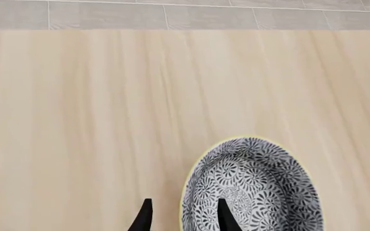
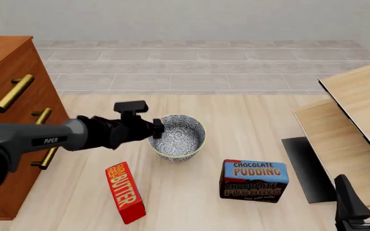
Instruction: Close the top drawer of the cabinet and put the bowl on top of it.
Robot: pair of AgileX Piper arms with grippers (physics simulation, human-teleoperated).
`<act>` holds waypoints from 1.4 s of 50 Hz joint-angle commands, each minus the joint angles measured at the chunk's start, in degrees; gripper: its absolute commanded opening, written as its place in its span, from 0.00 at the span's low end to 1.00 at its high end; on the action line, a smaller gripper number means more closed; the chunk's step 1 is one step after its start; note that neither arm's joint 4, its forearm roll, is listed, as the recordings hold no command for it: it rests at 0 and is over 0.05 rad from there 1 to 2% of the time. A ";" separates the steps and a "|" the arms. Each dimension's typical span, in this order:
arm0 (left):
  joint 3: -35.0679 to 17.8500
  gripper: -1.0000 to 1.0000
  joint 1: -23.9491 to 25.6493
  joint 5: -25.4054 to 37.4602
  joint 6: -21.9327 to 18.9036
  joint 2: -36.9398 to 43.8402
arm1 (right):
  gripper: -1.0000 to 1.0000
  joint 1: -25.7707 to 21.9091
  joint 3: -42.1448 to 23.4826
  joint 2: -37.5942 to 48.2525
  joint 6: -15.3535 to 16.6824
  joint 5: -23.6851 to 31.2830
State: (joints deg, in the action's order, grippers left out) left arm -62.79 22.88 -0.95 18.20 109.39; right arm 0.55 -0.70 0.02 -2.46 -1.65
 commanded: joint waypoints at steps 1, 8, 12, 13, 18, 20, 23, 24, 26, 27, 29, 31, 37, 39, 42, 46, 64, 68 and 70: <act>0.35 1.00 0.52 -1.35 0.96 1.77 | 1.00 0.12 -0.12 0.00 -0.12 0.03; 0.59 1.00 0.68 -1.73 1.25 2.13 | 1.00 0.26 -0.12 0.00 -0.26 -0.03; 0.69 1.00 0.75 -1.99 1.41 2.36 | 1.00 0.23 0.06 0.00 -0.26 -0.23; 0.72 1.00 0.80 -2.07 1.50 2.45 | 1.00 0.23 0.11 0.00 -0.27 -0.30; 0.93 1.00 1.08 -2.47 1.89 2.90 | 1.00 0.26 0.00 0.00 -0.27 -0.22; 0.95 1.00 1.22 -2.52 2.09 3.04 | 1.00 0.25 -0.07 0.00 -0.24 -0.15; 0.99 1.00 1.40 -2.71 2.33 3.22 | 1.00 0.27 -0.02 0.00 -0.24 -0.21; 1.00 1.00 1.38 -2.77 2.33 3.26 | 1.00 0.29 -0.07 0.00 -0.24 -0.16; 1.05 1.00 1.44 -2.86 2.49 3.44 | 1.00 0.32 -0.02 0.00 -0.23 -0.22; 1.10 1.00 1.49 -2.93 2.48 3.50 | 1.00 0.32 -0.02 0.00 -0.24 -0.22; 1.16 1.00 1.57 -3.06 2.48 3.69 | 1.00 0.35 -0.05 0.00 -0.25 -0.20; 1.06 1.00 1.44 -3.16 2.40 3.92 | 1.00 0.36 -0.14 0.00 -0.24 -0.13; 1.41 1.00 1.56 -3.71 2.71 4.28 | 1.00 0.30 -0.13 0.00 -0.23 -0.14; 1.76 1.00 1.68 -3.96 2.89 4.14 | 1.00 0.25 -0.06 0.00 -0.20 -0.19; 1.60 0.00 0.89 -3.84 2.30 4.14 | 1.00 0.20 -0.08 0.00 -0.16 -0.16; 1.82 0.00 0.39 -3.83 1.86 3.10 | 1.00 0.16 0.05 0.00 -0.09 -0.25; 2.21 0.00 -0.44 -4.31 3.07 1.70 | 1.00 -0.36 -0.05 0.00 0.33 -0.11; 2.50 0.00 0.24 -4.67 4.16 0.93 | 1.00 -0.28 0.00 0.00 0.20 -0.19; 2.58 0.00 0.83 -4.73 4.79 0.45 | 1.00 -0.24 -0.03 0.00 0.17 -0.18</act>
State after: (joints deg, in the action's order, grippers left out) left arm -60.57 23.06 -5.24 21.81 111.14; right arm 0.35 -0.72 0.02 -2.26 -1.80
